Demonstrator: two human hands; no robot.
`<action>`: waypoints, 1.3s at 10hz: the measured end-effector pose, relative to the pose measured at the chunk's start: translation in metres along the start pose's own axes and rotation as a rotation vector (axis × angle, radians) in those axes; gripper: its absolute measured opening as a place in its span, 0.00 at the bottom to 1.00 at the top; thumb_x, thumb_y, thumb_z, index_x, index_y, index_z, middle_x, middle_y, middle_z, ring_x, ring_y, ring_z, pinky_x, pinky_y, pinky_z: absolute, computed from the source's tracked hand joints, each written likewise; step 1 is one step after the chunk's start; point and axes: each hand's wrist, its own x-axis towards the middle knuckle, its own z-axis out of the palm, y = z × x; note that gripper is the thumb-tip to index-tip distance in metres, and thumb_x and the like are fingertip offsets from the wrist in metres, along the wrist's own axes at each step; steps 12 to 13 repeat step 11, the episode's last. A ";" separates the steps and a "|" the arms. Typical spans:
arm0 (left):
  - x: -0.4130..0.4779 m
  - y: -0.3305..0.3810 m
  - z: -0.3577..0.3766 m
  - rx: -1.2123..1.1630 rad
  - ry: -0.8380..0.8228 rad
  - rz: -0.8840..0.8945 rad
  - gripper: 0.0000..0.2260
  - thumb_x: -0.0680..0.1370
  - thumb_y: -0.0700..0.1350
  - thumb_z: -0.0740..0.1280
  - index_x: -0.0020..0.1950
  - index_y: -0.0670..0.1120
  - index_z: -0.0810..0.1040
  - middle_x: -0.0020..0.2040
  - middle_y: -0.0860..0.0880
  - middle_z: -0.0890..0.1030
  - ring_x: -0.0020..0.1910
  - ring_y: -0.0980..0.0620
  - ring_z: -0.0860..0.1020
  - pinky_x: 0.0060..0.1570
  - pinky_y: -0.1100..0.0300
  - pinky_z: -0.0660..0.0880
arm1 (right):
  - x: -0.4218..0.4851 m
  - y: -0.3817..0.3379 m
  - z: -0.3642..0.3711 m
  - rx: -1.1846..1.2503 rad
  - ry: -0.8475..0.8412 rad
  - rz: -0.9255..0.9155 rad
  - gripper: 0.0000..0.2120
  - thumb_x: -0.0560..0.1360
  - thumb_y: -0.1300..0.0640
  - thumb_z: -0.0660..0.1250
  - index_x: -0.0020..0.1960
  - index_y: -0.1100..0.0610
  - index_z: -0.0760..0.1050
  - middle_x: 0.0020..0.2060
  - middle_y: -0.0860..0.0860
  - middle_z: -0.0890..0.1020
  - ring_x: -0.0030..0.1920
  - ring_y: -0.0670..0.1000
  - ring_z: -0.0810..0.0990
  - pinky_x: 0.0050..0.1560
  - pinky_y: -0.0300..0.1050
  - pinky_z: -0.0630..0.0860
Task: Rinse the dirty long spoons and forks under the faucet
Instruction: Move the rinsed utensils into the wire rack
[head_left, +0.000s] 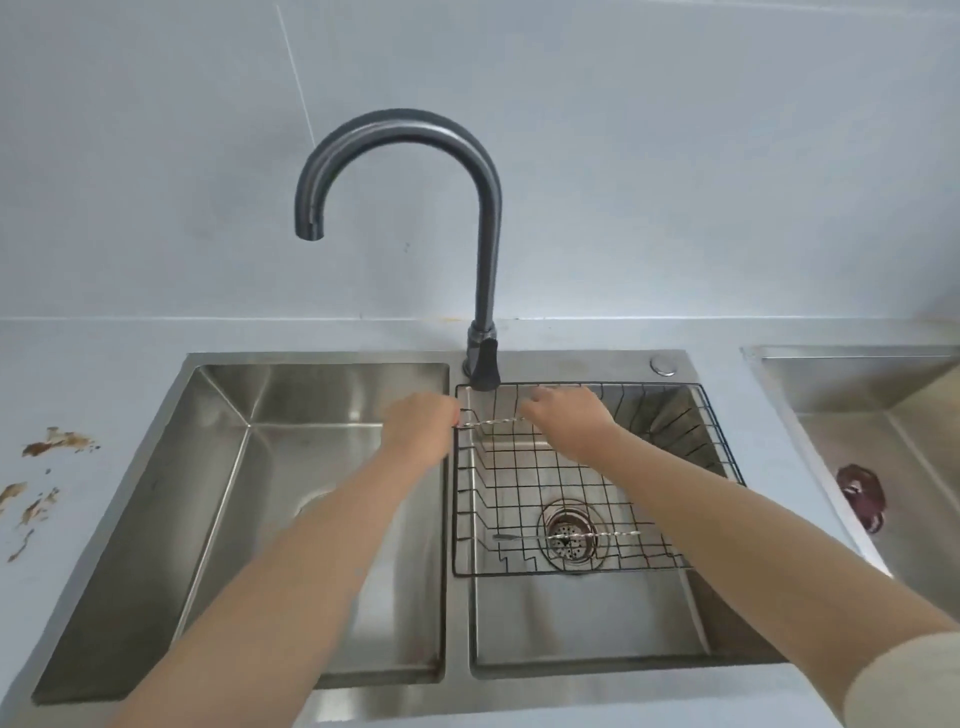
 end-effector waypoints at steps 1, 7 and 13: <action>0.011 0.035 0.018 0.045 0.026 0.095 0.10 0.75 0.33 0.60 0.50 0.44 0.79 0.48 0.45 0.81 0.48 0.45 0.79 0.48 0.54 0.75 | -0.018 0.031 0.024 0.017 -0.046 0.063 0.19 0.74 0.70 0.59 0.64 0.57 0.69 0.58 0.54 0.75 0.55 0.57 0.77 0.45 0.48 0.72; 0.042 0.087 0.136 0.081 -0.248 0.136 0.13 0.75 0.31 0.58 0.51 0.41 0.79 0.49 0.44 0.82 0.49 0.45 0.79 0.47 0.54 0.78 | -0.018 0.065 0.149 0.129 -0.315 0.034 0.19 0.74 0.72 0.57 0.62 0.60 0.71 0.56 0.57 0.77 0.54 0.59 0.78 0.44 0.48 0.71; 0.030 0.076 0.135 0.067 -0.187 0.103 0.08 0.76 0.34 0.61 0.51 0.41 0.78 0.50 0.45 0.80 0.50 0.47 0.78 0.46 0.57 0.75 | -0.023 0.053 0.138 0.189 -0.275 0.133 0.16 0.74 0.71 0.57 0.60 0.61 0.70 0.56 0.57 0.76 0.56 0.59 0.77 0.49 0.49 0.73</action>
